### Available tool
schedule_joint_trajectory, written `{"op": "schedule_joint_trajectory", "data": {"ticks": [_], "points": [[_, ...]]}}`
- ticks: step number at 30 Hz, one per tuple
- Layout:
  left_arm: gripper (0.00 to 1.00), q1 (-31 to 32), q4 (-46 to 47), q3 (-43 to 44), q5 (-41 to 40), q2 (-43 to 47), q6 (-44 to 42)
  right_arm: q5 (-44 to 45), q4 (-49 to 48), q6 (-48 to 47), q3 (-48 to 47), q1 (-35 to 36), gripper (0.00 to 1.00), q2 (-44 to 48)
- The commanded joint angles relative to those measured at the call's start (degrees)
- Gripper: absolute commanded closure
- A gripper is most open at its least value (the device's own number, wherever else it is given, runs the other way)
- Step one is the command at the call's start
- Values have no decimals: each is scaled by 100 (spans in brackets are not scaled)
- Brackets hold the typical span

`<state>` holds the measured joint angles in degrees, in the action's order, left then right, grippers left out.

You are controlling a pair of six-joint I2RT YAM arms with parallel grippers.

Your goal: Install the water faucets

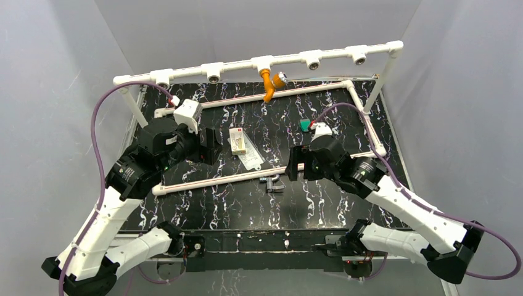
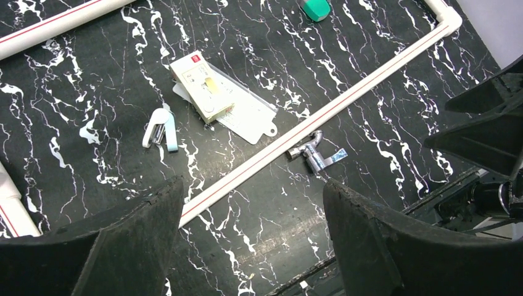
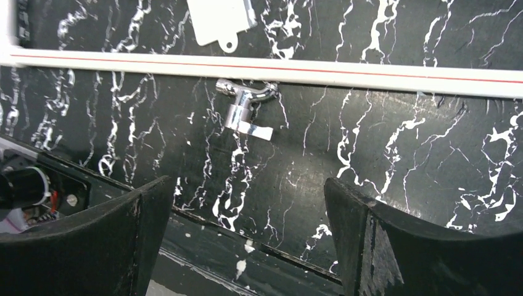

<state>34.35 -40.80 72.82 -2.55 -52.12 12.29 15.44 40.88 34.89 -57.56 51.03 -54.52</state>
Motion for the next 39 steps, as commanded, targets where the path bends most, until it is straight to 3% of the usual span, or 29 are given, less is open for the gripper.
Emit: {"op": "schedule_joint_trajectory", "data": {"ticks": [1,8,13,25,28,39], "points": [[20,2,35,-107,-164,73,-140,-240,341,-98,-189,5,1,-349],[20,2,101,-257,-185,136,-219,-1099,-347,-173,473,6,7,-351],[20,2,154,-444,-88,154,-181,-1386,-662,96,727,195,11,-926],[20,2,87,-496,109,82,-145,-287,-1346,726,1053,890,18,-1733],[20,2,-54,-226,377,-30,-297,-139,-1382,552,824,917,19,-1868],[20,2,239,-749,42,217,-11,602,-1787,150,590,926,29,-2530]]}}
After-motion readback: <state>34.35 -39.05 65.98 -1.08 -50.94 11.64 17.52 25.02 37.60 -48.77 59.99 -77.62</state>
